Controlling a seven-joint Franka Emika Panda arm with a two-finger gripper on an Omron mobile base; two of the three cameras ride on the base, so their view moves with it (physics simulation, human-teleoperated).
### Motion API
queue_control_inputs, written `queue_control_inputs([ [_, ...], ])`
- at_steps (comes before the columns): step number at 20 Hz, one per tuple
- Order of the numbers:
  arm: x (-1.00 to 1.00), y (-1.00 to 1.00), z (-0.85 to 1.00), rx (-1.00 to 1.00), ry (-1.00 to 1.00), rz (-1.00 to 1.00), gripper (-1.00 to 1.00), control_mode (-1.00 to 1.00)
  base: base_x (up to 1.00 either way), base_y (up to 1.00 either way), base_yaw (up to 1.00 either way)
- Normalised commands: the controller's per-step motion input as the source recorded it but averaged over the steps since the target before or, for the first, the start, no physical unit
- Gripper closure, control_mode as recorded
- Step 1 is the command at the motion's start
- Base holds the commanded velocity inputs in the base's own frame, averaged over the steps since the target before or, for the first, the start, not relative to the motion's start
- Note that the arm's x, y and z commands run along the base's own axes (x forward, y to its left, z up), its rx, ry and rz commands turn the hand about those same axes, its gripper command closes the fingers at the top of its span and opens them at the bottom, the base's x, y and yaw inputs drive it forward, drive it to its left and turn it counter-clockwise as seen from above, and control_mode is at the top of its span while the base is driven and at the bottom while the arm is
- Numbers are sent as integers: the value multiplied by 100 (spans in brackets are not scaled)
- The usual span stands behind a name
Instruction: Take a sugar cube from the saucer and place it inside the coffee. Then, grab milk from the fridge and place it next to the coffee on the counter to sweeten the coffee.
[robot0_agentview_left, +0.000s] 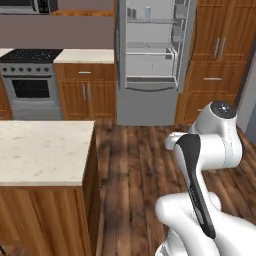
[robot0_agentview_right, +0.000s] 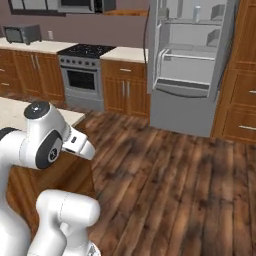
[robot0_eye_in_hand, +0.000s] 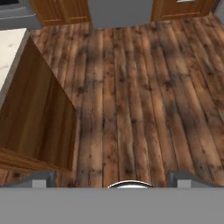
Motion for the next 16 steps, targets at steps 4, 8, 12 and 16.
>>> queue_control_inputs([
  [4, 0, 0, 0, 0, 0, 0, -100, 100, 100, -43, -20],
  [8, 0, 0, 0, 0, 0, 0, -100, 100, 100, -51, -9],
  [12, 0, 0, 0, 0, 0, 0, -100, 100, 100, -62, -4],
  [16, 0, 0, 0, 0, 0, 0, -100, 100, 100, -66, -1],
])
